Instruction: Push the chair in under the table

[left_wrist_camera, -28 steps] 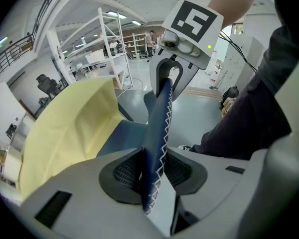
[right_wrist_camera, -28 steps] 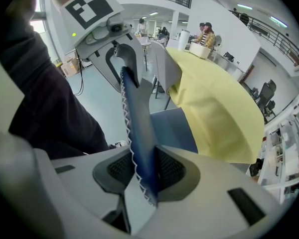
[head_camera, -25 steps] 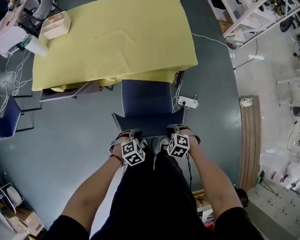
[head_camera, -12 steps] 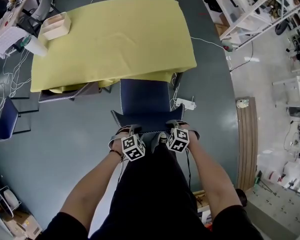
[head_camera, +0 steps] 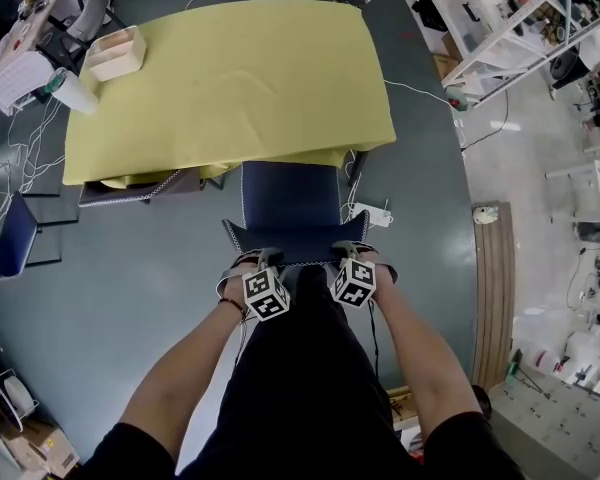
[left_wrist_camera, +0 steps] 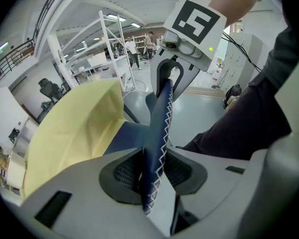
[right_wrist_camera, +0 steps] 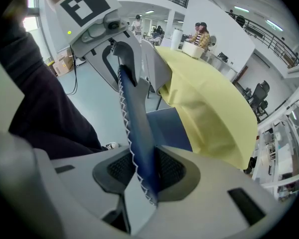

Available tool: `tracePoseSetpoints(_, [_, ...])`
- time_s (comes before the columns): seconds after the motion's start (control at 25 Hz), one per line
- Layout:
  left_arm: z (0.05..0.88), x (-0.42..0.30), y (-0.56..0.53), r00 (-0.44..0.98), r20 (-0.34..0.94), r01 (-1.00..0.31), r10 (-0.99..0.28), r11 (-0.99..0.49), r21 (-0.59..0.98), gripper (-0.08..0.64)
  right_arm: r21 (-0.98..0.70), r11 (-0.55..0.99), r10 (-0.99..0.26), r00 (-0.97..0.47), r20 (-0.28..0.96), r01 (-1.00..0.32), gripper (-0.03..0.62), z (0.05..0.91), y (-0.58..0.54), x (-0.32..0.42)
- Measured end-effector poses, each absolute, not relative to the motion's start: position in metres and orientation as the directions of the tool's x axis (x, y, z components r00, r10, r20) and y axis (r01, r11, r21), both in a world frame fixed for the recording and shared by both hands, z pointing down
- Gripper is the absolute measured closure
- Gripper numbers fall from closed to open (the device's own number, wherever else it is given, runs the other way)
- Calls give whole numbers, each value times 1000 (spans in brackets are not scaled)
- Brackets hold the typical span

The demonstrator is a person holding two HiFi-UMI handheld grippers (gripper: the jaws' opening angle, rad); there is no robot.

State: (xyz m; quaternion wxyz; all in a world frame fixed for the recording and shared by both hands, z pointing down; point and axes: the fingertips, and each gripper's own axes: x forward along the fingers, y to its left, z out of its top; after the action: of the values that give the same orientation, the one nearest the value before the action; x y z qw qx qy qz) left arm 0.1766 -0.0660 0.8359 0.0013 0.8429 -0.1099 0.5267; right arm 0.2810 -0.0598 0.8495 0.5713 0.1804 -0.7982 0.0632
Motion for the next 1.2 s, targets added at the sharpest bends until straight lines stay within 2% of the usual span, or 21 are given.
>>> tracePoseSetpoints(1.2, [833, 182, -183, 402, 893, -227, -202, -967, -116, 434, 112, 941, -213, -304, 928, -318, 476, 847, -180, 286])
